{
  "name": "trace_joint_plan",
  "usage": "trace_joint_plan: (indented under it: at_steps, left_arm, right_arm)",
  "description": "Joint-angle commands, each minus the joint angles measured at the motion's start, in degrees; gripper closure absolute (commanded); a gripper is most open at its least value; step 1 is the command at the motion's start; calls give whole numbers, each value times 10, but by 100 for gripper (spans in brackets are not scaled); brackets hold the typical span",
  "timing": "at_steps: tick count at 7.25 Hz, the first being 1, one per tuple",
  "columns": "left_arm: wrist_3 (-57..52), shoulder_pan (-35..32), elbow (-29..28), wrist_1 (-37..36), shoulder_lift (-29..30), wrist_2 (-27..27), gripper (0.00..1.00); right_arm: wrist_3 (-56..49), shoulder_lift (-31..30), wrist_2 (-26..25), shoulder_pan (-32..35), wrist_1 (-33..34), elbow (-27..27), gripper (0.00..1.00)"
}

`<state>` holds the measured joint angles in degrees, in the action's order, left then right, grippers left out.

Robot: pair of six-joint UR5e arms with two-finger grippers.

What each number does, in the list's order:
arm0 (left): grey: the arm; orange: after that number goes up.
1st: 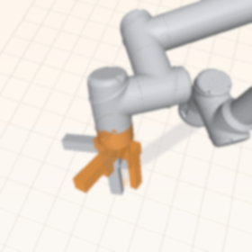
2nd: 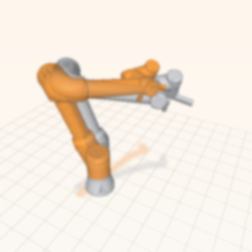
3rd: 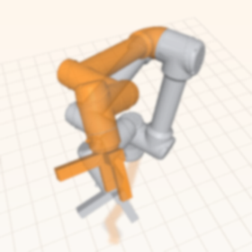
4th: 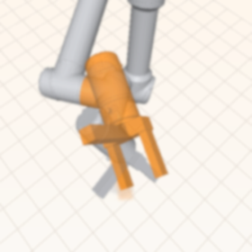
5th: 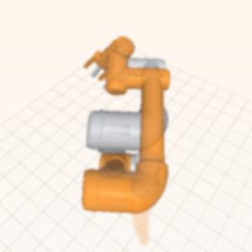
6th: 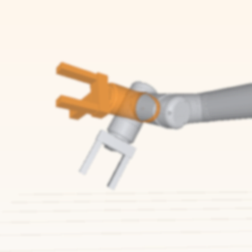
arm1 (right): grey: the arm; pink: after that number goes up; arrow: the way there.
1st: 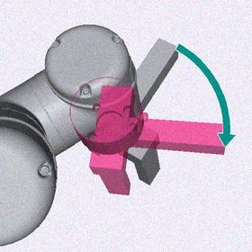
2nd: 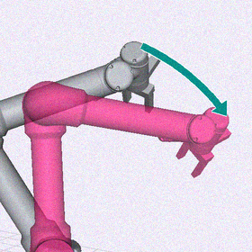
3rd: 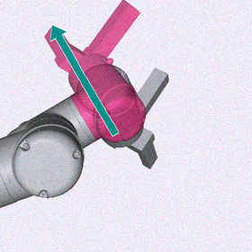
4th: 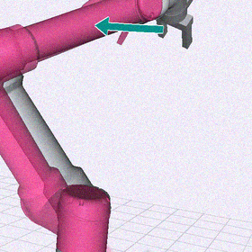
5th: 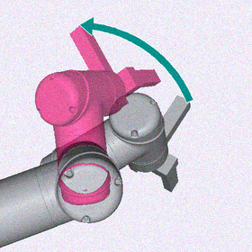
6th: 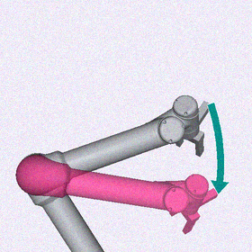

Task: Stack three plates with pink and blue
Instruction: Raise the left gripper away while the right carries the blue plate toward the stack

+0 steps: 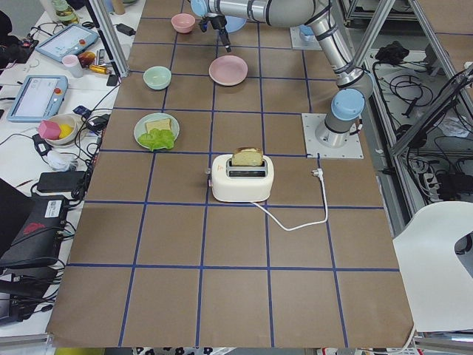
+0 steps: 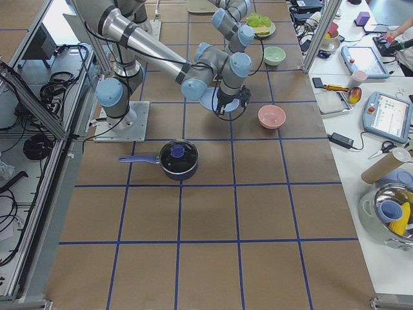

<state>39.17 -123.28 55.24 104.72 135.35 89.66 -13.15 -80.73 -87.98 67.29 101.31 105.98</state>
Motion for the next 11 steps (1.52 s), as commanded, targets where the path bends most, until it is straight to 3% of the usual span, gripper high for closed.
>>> trace_joint_plan:
  at_steps: [1,6,8,11]
  left_arm:
    - [-29,10,-1,11,-48,6,0]
    - [-139,105,21,60,-162,10,4]
    - [-159,129,91,55,-213,46,4]
    - [-175,172,212,26,-306,47,10]
  right_arm:
    - [27,-5,2,3,1,36,100]
    - [158,-16,5,109,54,39,100]
    - [193,-22,18,131,54,40,100]
    - [280,-25,20,202,70,37,100]
